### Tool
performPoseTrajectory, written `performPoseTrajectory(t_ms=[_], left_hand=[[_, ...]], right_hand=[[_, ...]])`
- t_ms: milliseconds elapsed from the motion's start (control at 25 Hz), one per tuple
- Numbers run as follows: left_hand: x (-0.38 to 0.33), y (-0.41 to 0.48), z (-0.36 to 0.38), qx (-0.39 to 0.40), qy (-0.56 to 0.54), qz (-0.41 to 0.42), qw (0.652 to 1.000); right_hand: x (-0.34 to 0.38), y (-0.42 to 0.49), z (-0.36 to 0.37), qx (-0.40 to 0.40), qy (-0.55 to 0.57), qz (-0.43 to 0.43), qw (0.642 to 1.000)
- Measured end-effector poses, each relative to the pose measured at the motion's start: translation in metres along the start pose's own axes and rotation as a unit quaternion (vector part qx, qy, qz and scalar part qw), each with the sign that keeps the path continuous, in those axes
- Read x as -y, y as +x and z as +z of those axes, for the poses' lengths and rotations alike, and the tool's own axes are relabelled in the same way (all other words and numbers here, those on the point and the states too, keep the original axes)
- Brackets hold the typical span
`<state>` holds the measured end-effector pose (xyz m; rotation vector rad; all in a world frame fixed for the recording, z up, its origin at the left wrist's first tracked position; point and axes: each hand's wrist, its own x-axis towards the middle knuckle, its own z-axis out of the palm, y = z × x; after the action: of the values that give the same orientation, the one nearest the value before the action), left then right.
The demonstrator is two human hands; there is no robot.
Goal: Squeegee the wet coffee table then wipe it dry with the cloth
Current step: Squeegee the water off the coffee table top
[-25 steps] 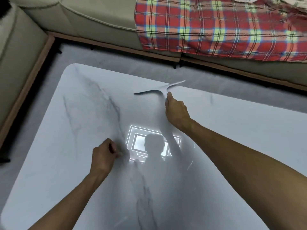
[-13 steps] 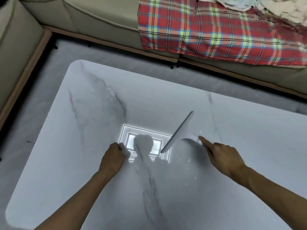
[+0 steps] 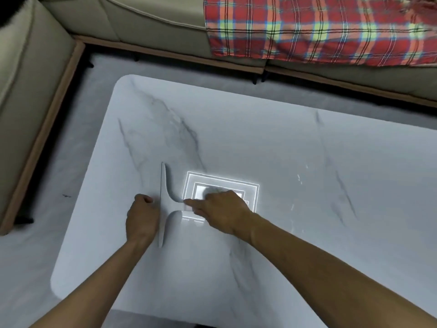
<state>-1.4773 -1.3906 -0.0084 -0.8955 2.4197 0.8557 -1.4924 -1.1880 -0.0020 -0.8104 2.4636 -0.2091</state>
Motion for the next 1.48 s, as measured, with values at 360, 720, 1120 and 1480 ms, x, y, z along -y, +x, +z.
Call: performPoseTrajectory(t_ms=[360, 720, 1120, 1480], left_hand=[[0.011, -0.024, 0.018, 0.163, 0.028, -0.022, 0.986], [-0.033, -0.067, 0.061, 0.212, 0.027, 0.029, 0.976], [-0.046, -0.108, 0.139, 0.156, 0.087, 0.061, 0.982], [-0.096, -0.147, 0.213, 0.154, 0.154, 0.024, 0.976]], right_hand=[[-0.082, -0.114, 0.015, 0.009, 0.042, 0.176, 0.983], [-0.106, -0.211, 0.002, 0.001, 0.021, 0.269, 0.963], [-0.165, -0.208, 0.044, -0.036, 0.020, 0.185, 0.982], [-0.278, -0.333, 0.038, -0.038, 0.023, 0.262, 0.964]])
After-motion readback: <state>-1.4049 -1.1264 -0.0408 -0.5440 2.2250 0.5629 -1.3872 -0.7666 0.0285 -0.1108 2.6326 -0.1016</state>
